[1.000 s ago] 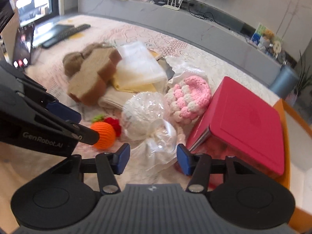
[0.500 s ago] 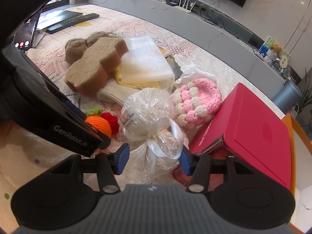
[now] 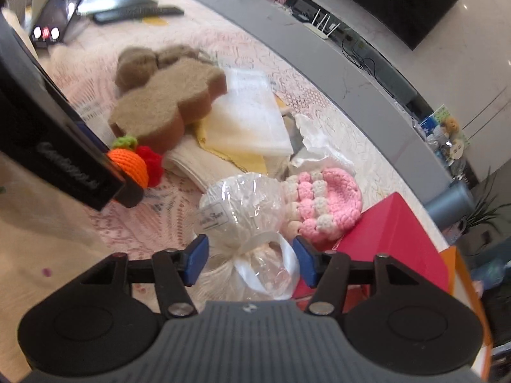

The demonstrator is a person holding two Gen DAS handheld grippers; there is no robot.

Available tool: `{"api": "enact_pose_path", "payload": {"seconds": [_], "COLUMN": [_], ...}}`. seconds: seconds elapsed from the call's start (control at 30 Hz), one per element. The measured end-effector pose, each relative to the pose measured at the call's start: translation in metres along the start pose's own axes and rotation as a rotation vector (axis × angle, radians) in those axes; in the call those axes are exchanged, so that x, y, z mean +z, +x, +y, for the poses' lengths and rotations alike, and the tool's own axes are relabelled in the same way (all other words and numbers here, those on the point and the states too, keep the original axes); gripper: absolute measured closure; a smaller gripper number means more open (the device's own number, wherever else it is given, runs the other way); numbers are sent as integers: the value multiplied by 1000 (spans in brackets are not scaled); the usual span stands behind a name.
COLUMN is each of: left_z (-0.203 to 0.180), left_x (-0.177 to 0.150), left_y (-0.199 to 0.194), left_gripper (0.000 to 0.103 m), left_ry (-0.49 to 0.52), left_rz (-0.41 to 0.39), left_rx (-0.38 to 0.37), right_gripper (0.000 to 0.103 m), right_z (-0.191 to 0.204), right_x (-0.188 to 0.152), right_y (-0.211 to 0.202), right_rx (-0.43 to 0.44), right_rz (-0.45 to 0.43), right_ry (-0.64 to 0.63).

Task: Organize soft objects
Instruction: 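Close left tool on the orange fruit while right tool grips the plastic bag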

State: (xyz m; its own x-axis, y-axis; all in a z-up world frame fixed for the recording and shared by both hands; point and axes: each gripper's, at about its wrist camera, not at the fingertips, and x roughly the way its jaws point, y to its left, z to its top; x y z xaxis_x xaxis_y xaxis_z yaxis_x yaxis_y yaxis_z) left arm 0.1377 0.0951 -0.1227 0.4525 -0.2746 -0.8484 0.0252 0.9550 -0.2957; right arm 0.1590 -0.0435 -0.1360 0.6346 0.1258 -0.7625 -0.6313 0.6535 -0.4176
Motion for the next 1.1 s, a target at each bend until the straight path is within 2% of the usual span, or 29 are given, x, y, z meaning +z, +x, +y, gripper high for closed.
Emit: {"api": "enact_pose_path", "payload": {"seconds": [0.23,0.37,0.4,0.43,0.5,0.73,0.87,0.97,1.1], "left_z": [5,5,5,5,4,-2,-11,-20,-40], "left_x": [-2,-3,-3,-3,-4,-6,-9,-10,-8], "left_y": [6,6,6,5,5,-4,-21,-39,-68], "left_gripper": [57,57,57,57,57,57,57,57,57], "left_ry": [-13,-11,-10,-7,0,29,62,84,131], "left_rz": [12,10,10,9,7,-24,-94,-144,-234], "left_rx": [-15,-21,-22,-21,-22,-20,-17,-33,-57], "right_gripper": [42,41,44,56,60,64,64,64,63], "right_z": [16,18,19,21,22,16,1,-25,-63], "right_x": [7,10,9,9,8,12,15,12,-3], "right_y": [20,32,34,34,33,2,-24,-49,-87], "right_rx": [-49,-49,-54,-68,-90,-65,-19,55,111], "right_rz": [42,76,78,76,72,13,-21,-45,-103], "right_ry": [-120,-111,-111,-119,-129,-78,27,185,379]}}
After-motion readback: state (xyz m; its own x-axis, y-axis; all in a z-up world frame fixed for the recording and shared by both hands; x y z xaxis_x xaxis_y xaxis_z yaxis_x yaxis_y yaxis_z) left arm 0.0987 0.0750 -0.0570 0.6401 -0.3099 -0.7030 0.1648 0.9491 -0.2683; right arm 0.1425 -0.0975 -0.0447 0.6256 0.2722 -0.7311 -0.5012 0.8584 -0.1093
